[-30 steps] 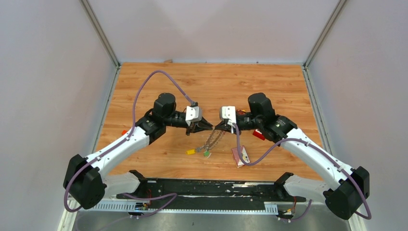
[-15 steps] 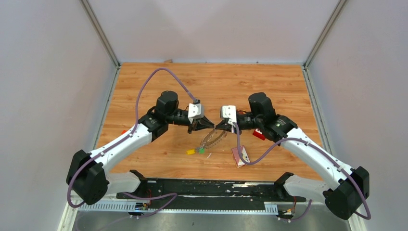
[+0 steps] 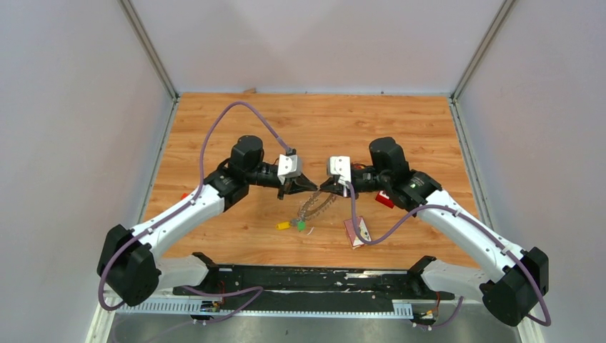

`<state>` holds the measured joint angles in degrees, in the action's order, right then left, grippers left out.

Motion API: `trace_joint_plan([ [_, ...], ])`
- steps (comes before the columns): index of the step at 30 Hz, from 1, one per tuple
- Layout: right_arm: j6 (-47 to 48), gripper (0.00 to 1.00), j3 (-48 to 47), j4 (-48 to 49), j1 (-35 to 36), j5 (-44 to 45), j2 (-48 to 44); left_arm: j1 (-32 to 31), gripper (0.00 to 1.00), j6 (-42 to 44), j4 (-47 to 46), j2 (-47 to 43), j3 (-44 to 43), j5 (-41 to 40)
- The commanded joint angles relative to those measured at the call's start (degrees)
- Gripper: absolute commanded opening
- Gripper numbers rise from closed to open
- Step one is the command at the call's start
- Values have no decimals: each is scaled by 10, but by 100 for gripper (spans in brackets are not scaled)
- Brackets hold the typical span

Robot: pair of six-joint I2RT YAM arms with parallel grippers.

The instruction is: Put the keys on the keyring

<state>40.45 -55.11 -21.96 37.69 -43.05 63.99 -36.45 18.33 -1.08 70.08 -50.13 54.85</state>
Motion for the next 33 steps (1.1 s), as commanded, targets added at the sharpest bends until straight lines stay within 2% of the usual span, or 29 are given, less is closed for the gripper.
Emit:
trace_joint_plan([
  [1, -4, 18, -3, 31, 3, -2, -4, -3, 0, 9, -31, -44, 6, -4],
  [4, 2, 29, -3, 24, 0, -5, -14, -2, 0, 15, -33, -62, 12, -5],
  [6, 8, 40, -6, 15, -4, -14, -23, 3, 0, 17, -29, -70, 13, -2],
  [9, 17, 45, -8, 5, -7, -21, -34, 15, 0, 7, -51, -77, 23, 18],
  [19, 20, 40, -24, -25, -8, -81, -45, 25, 0, -74, -186, -86, 78, 68],
  [26, 3, 34, -20, -10, -8, -100, -33, 24, 0, -180, -361, -73, 132, 63],
  [33, -26, 29, -16, 17, -7, -84, -23, 24, 0, -225, -417, -66, 154, 49],
])
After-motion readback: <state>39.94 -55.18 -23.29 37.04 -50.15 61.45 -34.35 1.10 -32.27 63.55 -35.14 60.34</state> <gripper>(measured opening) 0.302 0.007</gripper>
